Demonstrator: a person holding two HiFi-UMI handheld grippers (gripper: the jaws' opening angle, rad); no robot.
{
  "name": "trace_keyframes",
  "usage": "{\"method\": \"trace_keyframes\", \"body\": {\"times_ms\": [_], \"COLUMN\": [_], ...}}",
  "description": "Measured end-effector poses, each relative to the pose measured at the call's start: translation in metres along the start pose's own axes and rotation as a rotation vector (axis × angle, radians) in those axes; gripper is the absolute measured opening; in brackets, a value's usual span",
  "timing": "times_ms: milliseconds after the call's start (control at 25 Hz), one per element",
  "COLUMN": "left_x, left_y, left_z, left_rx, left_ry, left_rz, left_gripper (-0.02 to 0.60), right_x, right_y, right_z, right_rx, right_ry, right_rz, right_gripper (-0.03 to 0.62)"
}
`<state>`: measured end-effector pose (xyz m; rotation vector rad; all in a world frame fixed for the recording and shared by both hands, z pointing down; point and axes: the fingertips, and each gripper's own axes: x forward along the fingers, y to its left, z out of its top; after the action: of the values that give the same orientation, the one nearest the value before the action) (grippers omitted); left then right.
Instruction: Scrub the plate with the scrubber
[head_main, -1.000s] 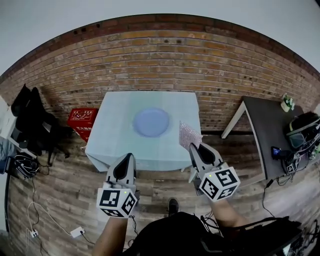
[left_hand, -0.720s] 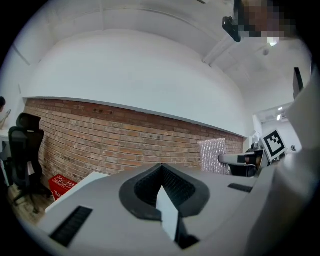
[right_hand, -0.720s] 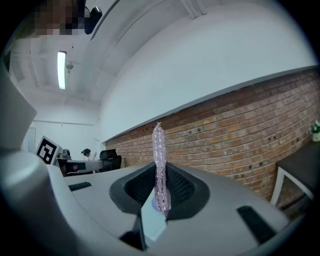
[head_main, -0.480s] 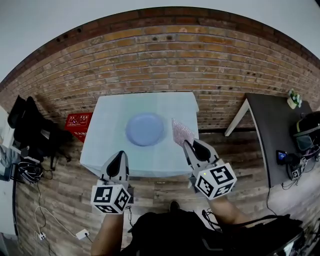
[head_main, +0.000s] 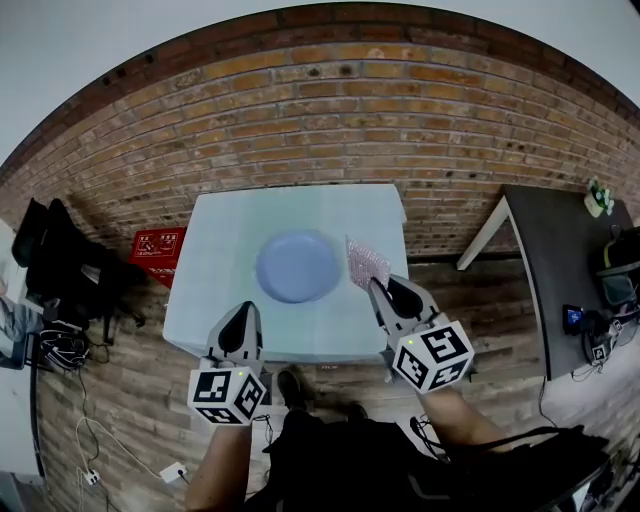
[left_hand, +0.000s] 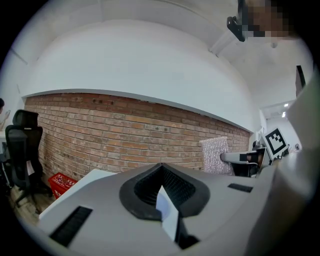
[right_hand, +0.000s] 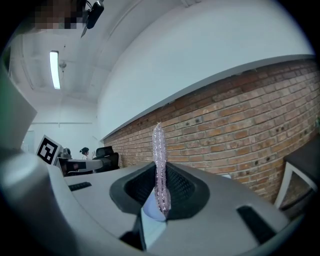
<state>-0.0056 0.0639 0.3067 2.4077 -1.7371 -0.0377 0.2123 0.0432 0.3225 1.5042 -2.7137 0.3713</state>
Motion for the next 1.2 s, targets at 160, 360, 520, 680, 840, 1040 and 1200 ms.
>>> {"method": "trace_keyframes", "body": {"times_ms": [160, 360, 520, 680, 840, 1040, 1200], "left_x": [0.018, 0.047, 0.071, 0.09, 0.104, 0.122, 0.138], "left_y": [0.023, 0.06, 0.089, 0.113, 0.139, 0.156, 0.17], "left_z": [-0.005, -0.021, -0.033, -0.048, -0.06, -0.075, -0.091], "left_rx": [-0.014, -0.025, -0.023, -0.036, -0.076, -0.107, -0.113], "left_ry": [0.012, 0.048, 0.085, 0.121, 0.15, 0.201, 0.234], "left_rz": [-0.012, -0.031, -0.056, -0.092, -0.107, -0.171, -0.222], "left_gripper": [0.0, 0.0, 0.0, 0.0, 0.0, 0.0, 0.002], "right_x": [0.024, 0.06, 0.09, 0.117, 0.146, 0.17, 0.196], "right_y": [-0.001, -0.002, -0.005, -0.006, -0.002, -0.002, 0.002], "right_z": [0.001, -0.004, -0.012, -0.024, -0.033, -0.044, -0.058], "right_rx": [-0.014, -0.029, -0.029, -0.018, -0.032, -0.023, -0.027], "right_ry": [0.007, 0.024, 0.054, 0.075, 0.102, 0.124, 0.147], "right_rz": [-0.027, -0.069, -0.103, -0.133, -0.155, -0.211, -0.236], "right_gripper": [0.066, 0.066, 0.066, 0.066, 0.066, 0.066, 0.066]}}
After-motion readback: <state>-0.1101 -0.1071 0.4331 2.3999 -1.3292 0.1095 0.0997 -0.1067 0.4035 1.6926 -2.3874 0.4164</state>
